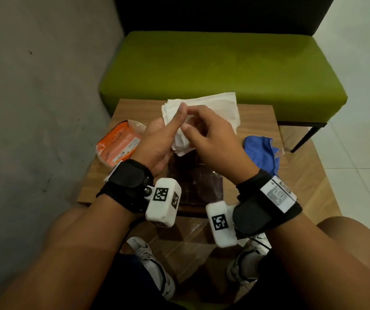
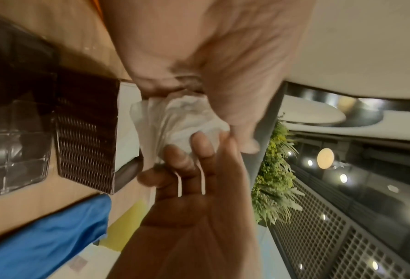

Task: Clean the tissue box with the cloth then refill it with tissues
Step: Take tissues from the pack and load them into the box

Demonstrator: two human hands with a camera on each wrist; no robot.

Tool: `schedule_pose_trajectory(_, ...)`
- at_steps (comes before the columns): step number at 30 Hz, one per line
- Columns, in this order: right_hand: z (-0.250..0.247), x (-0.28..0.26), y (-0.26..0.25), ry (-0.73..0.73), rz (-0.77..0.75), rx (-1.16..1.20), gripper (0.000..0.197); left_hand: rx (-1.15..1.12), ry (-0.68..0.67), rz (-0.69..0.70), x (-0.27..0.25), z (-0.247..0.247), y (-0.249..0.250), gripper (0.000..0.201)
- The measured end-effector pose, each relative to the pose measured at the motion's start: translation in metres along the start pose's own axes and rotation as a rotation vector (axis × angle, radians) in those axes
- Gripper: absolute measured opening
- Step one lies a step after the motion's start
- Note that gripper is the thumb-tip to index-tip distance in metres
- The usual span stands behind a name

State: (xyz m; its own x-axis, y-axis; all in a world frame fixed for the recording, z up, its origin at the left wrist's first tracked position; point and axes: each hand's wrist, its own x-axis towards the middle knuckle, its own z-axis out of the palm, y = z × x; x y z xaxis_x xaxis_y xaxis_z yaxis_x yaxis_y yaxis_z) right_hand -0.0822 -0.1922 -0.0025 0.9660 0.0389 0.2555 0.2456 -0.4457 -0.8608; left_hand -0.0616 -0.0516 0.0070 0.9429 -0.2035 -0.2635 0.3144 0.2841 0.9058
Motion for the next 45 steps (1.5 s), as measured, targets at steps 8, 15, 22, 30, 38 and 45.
schedule_pose_trajectory(8, -0.038, 0.017, 0.019, 0.229, 0.405, 0.311, 0.032, -0.029, 0.019, -0.101, 0.005, -0.014, 0.003, 0.04)
schedule_pose_trajectory(15, -0.035, 0.007, 0.024, -0.081, 0.593, 0.739, 0.065, -0.035, -0.048, -0.165, 0.009, -0.017, 0.008, 0.045)
schedule_pose_trajectory(22, -0.025, 0.007, 0.031, 0.069, 0.443, 0.506, 0.034, 0.055, 0.059, -0.061, 0.014, -0.01, -0.002, 0.032)
schedule_pose_trajectory(30, -0.018, 0.003, 0.037, 0.136, 0.388, 0.443, 0.031, 0.226, 0.192, -0.104, 0.023, -0.007, -0.006, 0.065)
schedule_pose_trajectory(38, -0.027, 0.016, 0.05, 0.171, 0.436, 0.329, 0.033, 0.209, 0.168, -0.113, 0.03, -0.018, -0.002, 0.023)
schedule_pose_trajectory(45, -0.037, 0.044, 0.069, 0.123, 0.474, 0.163, 0.011, 0.376, 0.245, -0.05, 0.051, -0.02, 0.001, 0.029)
